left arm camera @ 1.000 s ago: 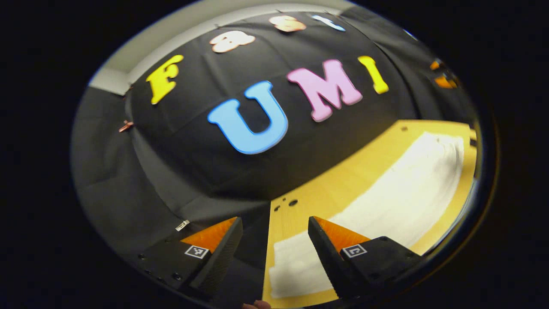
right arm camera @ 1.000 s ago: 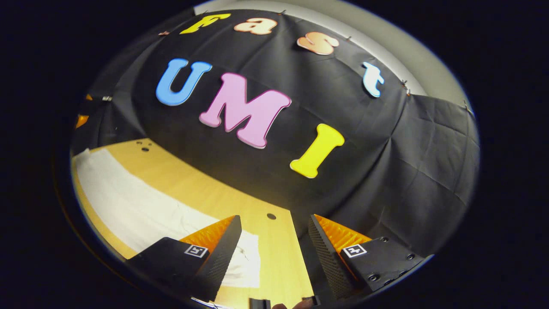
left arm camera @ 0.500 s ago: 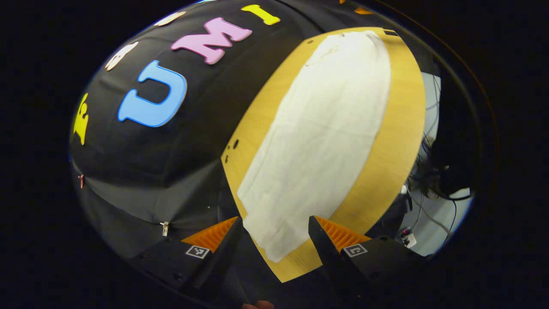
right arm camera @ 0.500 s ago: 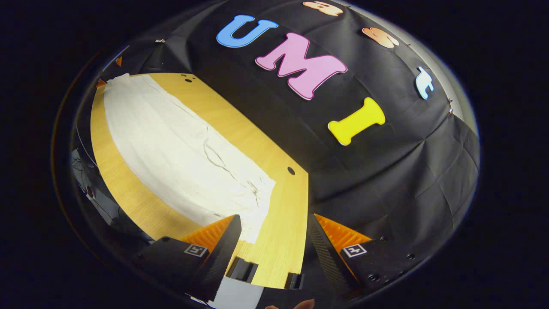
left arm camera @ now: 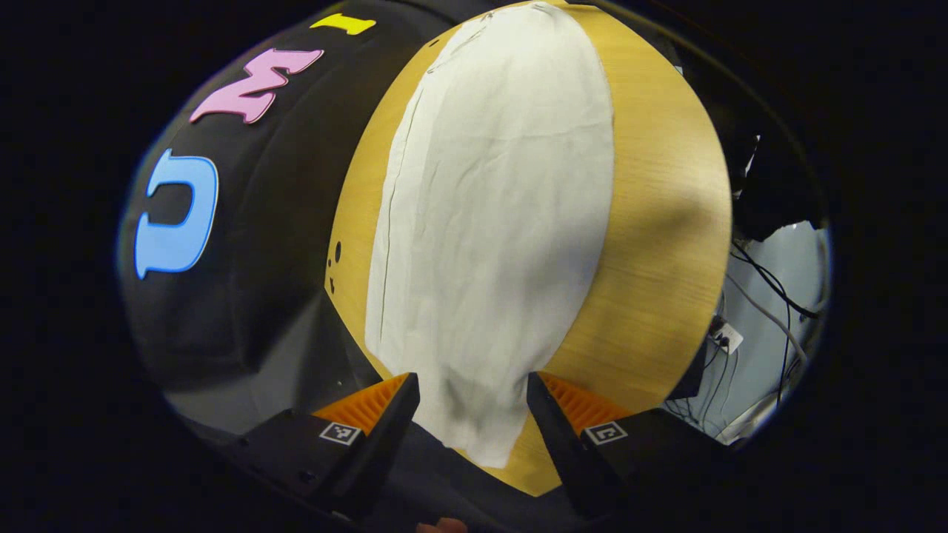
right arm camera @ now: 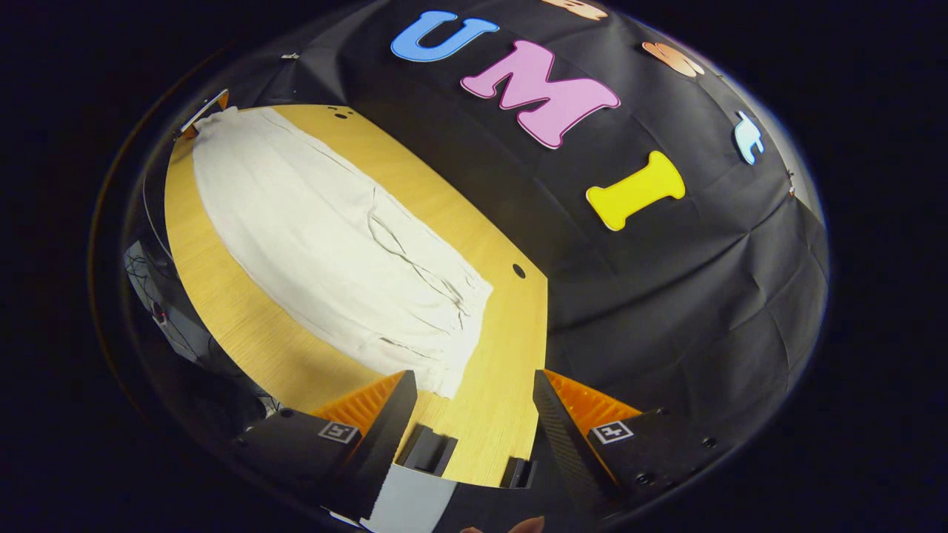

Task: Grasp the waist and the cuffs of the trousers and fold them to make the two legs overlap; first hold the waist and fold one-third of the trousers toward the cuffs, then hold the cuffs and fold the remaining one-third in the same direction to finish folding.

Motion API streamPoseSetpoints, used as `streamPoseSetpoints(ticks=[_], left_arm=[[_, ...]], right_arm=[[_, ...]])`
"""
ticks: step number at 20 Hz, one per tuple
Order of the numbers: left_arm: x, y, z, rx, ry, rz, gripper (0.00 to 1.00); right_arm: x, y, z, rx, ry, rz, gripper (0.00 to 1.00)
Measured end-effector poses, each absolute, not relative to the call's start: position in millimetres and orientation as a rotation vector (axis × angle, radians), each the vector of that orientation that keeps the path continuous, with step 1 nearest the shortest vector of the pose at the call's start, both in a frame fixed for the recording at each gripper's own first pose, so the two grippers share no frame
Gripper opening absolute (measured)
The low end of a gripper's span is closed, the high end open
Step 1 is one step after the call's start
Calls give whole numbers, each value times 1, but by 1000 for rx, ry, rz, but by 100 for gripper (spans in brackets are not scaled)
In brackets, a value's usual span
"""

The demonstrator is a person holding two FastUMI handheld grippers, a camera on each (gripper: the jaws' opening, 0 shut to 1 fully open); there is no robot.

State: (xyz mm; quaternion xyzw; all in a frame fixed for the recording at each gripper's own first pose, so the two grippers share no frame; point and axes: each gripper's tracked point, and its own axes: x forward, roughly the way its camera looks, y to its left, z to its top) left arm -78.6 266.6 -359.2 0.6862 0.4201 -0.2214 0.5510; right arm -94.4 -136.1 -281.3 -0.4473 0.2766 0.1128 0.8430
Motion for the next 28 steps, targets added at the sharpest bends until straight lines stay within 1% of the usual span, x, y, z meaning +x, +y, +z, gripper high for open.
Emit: streamPoseSetpoints(ticks=[1, 2, 3, 5, 7, 9, 10, 12, 15, 16, 17, 19, 21, 23, 24, 25, 27, 28], left_arm=[[-71, 266, -361, 1637, 996, -534, 93], [-63, 268, -369, 1630, 1034, -548, 92], [-61, 271, -374, 1613, 1073, -554, 88], [-61, 278, -386, 1591, 1179, -541, 46], [-56, 278, -389, 1618, 1224, -512, 13], [-57, 277, -390, 1589, 1275, -482, 10], [-54, 277, -391, 1561, 1318, -459, 9], [-55, 275, -391, 1575, 1337, -439, 9], [-54, 275, -393, 1584, 1339, -437, 9], [-55, 276, -393, 1586, 1339, -445, 9], [-54, 275, -394, 1589, 1336, -455, 9], [-53, 275, -394, 1601, 1322, -473, 9], [-54, 277, -394, 1604, 1307, -484, 9], [-54, 277, -395, 1602, 1298, -502, 9], [-55, 277, -395, 1605, 1284, -527, 9], [-54, 277, -395, 1611, 1275, -536, 9], [-53, 278, -395, 1615, 1257, -517, 9], [-53, 278, -396, 1611, 1240, -498, 7]], right_arm=[[-93, -138, -287, -950, 596, 244, 98], [-91, -139, -292, -955, 606, 254, 98], [-87, -138, -300, -956, 615, 272, 98], [-79, -138, -315, -964, 636, 314, 98], [-70, -140, -334, -999, 659, 375, 98], [-64, -139, -347, -1046, 668, 453, 98], [-62, -136, -357, -1095, 667, 523, 98], [-66, -134, -383, -1191, 673, 678, 98], [-66, -131, -408, -1264, 708, 758, 98], [-55, -124, -409, -1293, 676, 771, 98], [-46, -118, -410, -1320, 654, 785, 94], [-27, -112, -415, -1366, 632, 803, 93], [-13, -108, -424, -1388, 651, 811, 88], [-9, -109, -434, -1373, 733, 804, 72], [-15, -113, -447, -1346, 830, 791, 50], [-17, -114, -444, -1348, 866, 783, 14], [-19, -112, -441, -1334, 897, 780, 10], [-20, -113, -442, -1332, 900, 783, 2]])
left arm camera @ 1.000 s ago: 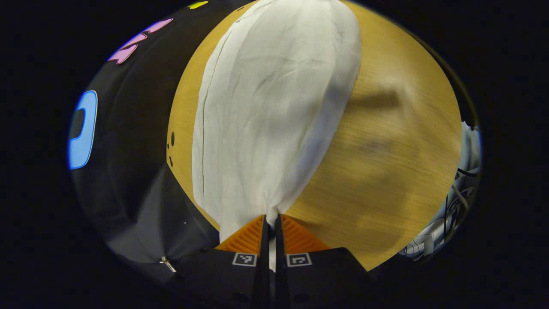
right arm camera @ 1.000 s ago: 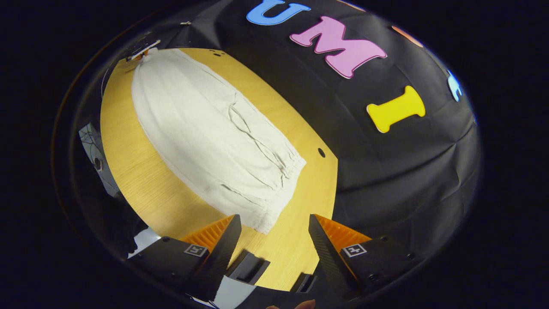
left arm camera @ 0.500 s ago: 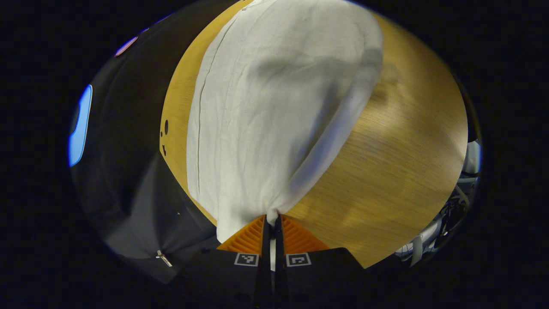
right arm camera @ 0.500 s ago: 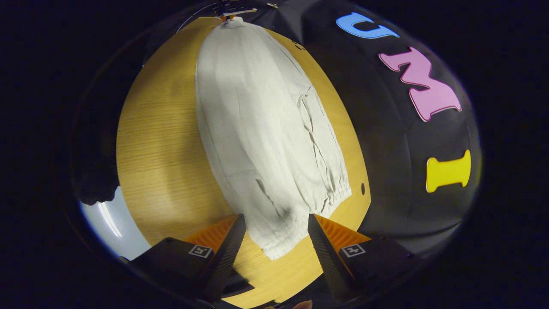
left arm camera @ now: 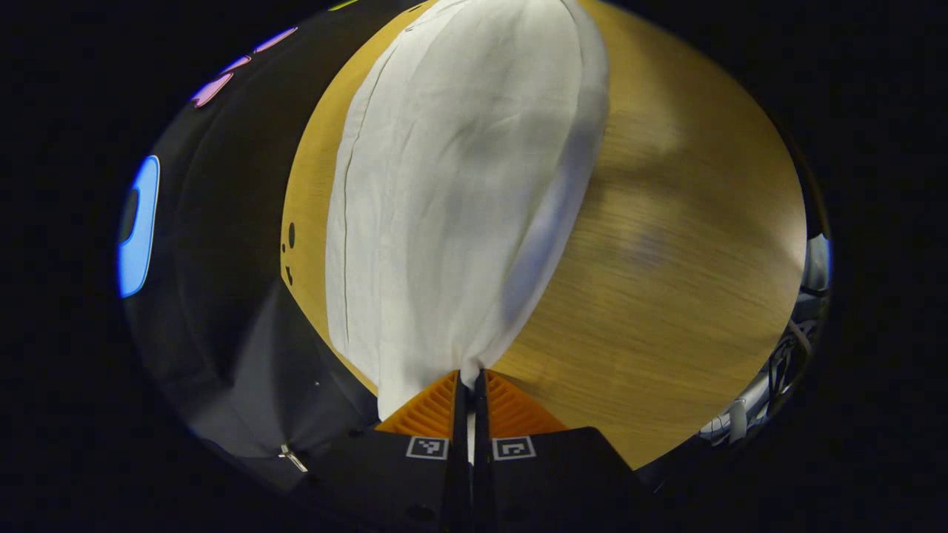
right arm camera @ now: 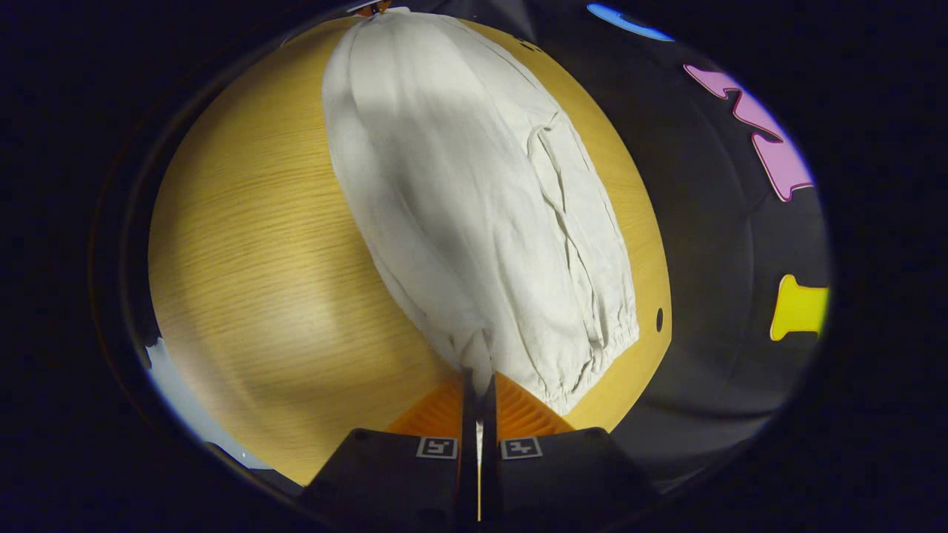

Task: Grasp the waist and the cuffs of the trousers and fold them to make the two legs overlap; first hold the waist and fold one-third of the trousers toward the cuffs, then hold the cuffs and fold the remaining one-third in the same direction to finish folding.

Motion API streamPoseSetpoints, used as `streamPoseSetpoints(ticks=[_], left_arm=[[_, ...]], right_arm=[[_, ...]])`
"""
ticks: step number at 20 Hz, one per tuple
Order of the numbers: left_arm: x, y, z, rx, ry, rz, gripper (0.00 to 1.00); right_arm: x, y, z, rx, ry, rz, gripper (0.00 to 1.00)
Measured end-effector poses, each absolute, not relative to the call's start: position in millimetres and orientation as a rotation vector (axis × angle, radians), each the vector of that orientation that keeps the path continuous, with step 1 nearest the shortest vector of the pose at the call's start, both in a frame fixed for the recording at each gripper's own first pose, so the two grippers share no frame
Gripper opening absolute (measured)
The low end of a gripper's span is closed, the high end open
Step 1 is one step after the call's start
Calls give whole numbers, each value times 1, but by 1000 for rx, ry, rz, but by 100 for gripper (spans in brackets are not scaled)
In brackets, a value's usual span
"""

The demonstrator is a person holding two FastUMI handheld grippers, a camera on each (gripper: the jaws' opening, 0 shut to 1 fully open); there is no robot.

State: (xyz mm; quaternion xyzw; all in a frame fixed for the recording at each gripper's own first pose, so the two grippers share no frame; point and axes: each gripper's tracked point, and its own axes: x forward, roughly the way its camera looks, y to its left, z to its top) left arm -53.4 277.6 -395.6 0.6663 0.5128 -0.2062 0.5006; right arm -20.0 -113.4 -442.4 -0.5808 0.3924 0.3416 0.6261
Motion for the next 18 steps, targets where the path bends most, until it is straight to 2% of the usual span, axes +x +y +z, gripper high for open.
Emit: streamPoseSetpoints(ticks=[1, 7, 11, 15, 16, 17, 18], left_arm=[[-53, 279, -395, 1611, 1233, -483, 7], [-57, 291, -400, 1514, 1272, -492, 6], [-57, 295, -402, 1368, 1328, -461, 6], [-46, 289, -395, 1305, 1282, -396, 5], [-39, 289, -391, 1274, 1258, -361, 5], [-38, 286, -389, 1250, 1244, -334, 5], [-34, 285, -387, 1228, 1231, -309, 5]], right_arm=[[-23, -115, -441, -1336, 908, 784, 7], [-52, -117, -430, -1315, 944, 808, 6], [-44, -109, -386, -1247, 901, 700, 6], [-10, -102, -341, -1146, 864, 605, 5], [1, -101, -328, -1126, 843, 577, 0], [7, -103, -322, -1117, 825, 559, 5], [16, -102, -318, -1110, 812, 542, 5]])
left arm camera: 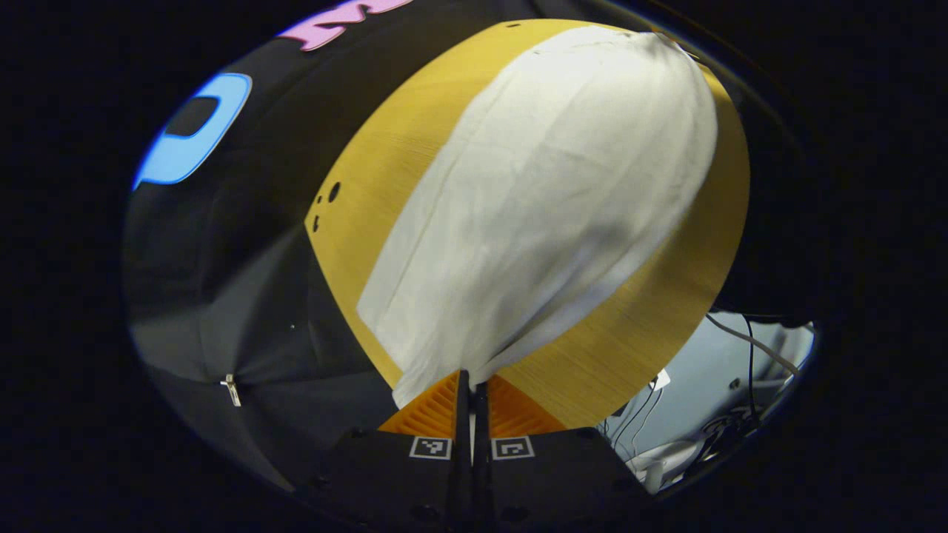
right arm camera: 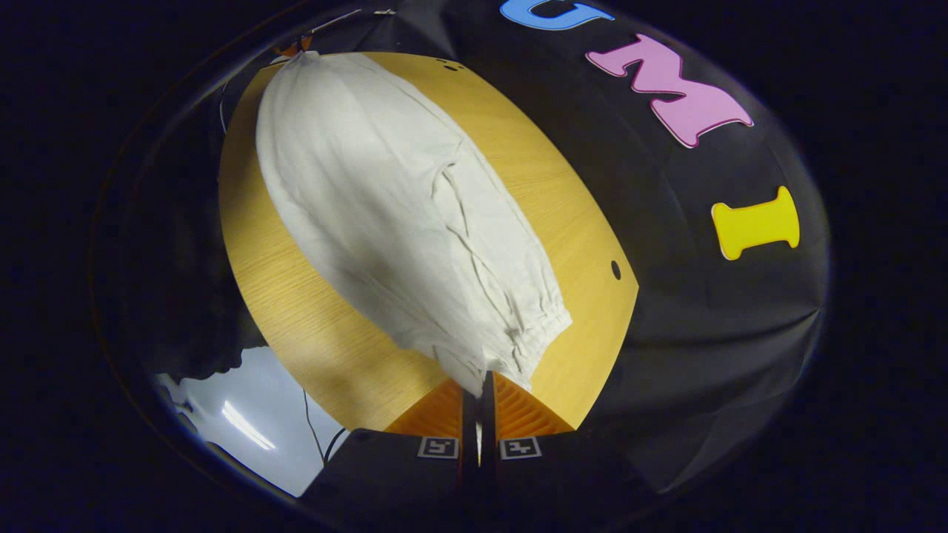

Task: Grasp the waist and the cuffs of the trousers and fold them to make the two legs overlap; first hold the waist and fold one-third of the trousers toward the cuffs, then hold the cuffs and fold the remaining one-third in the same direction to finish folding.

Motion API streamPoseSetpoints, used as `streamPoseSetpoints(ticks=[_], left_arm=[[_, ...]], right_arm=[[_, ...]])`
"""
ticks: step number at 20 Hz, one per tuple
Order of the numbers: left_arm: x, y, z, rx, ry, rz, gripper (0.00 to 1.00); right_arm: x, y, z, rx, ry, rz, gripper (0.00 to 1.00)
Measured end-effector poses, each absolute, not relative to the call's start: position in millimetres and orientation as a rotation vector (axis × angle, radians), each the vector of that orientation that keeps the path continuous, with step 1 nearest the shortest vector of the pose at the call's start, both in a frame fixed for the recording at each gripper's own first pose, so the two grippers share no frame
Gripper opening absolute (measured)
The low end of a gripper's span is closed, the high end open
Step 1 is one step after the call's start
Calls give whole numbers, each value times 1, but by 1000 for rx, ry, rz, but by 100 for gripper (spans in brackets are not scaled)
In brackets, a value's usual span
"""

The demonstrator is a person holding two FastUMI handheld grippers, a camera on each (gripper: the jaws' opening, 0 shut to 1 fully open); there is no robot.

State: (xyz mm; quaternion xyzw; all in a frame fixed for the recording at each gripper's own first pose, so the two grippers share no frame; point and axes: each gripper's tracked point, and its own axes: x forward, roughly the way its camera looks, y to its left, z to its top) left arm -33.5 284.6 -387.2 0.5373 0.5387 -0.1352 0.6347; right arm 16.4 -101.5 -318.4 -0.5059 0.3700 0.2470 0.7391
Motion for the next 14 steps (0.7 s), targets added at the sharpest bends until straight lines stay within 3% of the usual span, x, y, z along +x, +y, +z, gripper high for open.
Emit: streamPoseSetpoints(ticks=[5, 6, 14], left_arm=[[-15, 271, -377, 1179, 1207, -218, 5], [-13, 268, -378, 1170, 1208, -206, 5], [9, 254, -373, 1090, 1268, -168, 5]], right_arm=[[61, -84, -302, -1065, 761, 486, 0], [71, -81, -300, -1054, 756, 476, 5], [134, -68, -333, -947, 814, 420, 5]])
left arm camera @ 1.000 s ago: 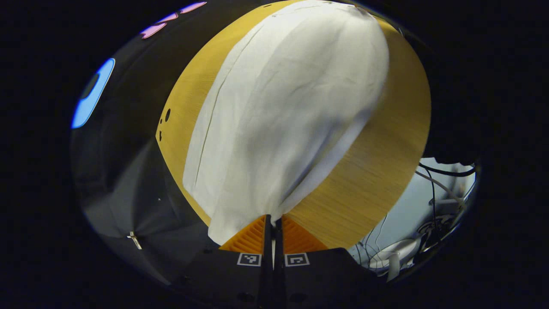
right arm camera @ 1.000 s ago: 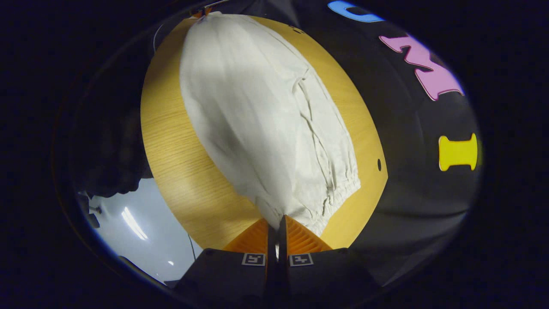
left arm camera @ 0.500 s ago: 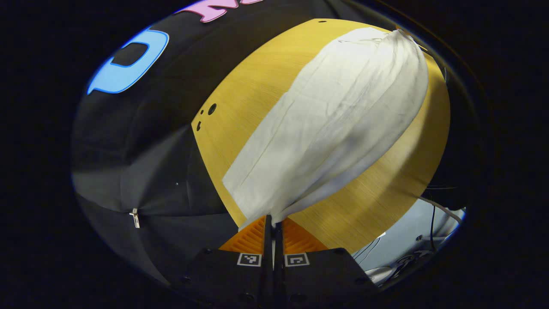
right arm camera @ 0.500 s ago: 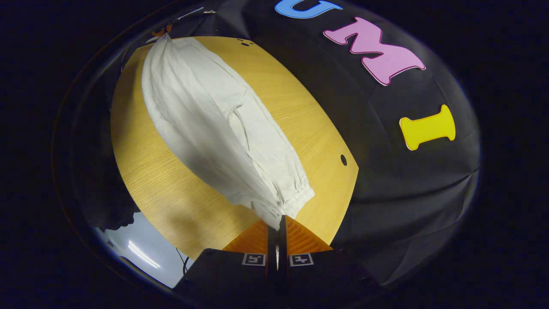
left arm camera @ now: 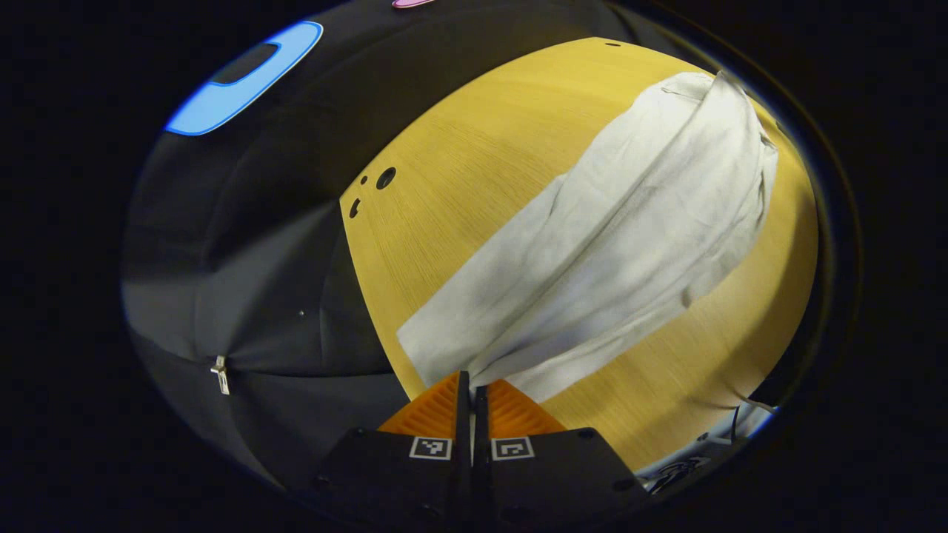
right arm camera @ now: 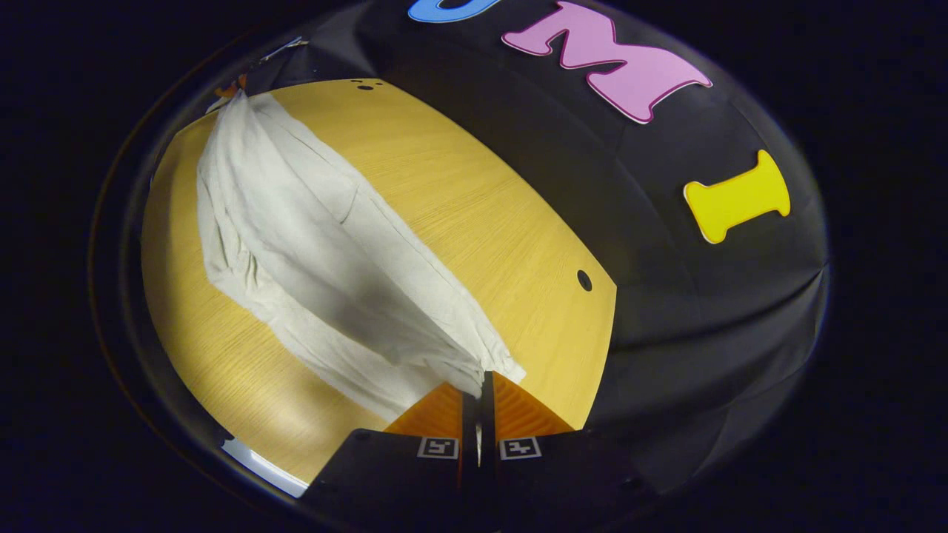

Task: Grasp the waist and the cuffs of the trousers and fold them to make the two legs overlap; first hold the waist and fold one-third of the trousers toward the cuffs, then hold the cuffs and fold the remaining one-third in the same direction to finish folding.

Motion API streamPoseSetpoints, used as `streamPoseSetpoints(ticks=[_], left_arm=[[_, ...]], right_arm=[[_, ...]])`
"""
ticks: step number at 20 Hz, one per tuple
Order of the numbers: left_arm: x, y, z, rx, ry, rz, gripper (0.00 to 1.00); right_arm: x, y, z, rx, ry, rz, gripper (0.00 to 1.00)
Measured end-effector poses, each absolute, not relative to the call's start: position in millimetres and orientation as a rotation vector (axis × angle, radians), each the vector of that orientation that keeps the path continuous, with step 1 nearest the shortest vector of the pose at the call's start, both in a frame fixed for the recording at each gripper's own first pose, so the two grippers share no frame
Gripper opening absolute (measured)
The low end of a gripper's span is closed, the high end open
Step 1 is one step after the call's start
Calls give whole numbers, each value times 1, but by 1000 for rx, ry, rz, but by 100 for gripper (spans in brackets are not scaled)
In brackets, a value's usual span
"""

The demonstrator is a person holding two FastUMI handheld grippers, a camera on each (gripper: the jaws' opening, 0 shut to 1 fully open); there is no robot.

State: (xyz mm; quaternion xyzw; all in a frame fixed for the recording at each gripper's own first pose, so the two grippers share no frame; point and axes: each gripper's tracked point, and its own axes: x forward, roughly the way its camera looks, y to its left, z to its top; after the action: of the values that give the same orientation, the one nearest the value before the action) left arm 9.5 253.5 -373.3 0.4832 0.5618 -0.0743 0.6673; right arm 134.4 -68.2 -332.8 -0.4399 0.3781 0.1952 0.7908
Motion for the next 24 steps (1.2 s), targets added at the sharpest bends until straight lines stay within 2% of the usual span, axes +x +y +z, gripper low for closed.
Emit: streamPoseSetpoints(ticks=[5, 9, 12, 16, 18, 19, 20, 21, 22, 23, 24], left_arm=[[13, 261, -386, 1069, 1332, -144, 5], [14, 269, -393, 1079, 1415, -148, 6], [9, 264, -393, 1120, 1421, -168, 6], [16, 268, -393, 1213, 1444, -195, 15], [24, 269, -390, 1286, 1428, -209, 37], [27, 271, -388, 1315, 1430, -200, 43], [30, 273, -385, 1339, 1423, -184, 58], [34, 275, -383, 1358, 1406, -166, 66], [39, 275, -379, 1380, 1374, -142, 78], [39, 276, -375, 1388, 1351, -119, 90], [38, 277, -372, 1393, 1337, -103, 94]], right_arm=[[150, -72, -375, -913, 929, 405, 6], [148, -80, -410, -880, 1052, 395, 10], [150, -81, -422, -879, 1094, 396, 13], [148, -80, -426, -916, 1088, 404, 20], [151, -83, -425, -966, 1074, 381, 22], [153, -83, -425, -993, 1062, 370, 28], [152, -83, -425, -1017, 1060, 362, 36], [153, -82, -424, -1041, 1057, 362, 34], [153, -81, -424, -1069, 1051, 360, 33], [159, -84, -418, -1109, 1017, 337, 38], [163, -85, -411, -1136, 983, 330, 44]])
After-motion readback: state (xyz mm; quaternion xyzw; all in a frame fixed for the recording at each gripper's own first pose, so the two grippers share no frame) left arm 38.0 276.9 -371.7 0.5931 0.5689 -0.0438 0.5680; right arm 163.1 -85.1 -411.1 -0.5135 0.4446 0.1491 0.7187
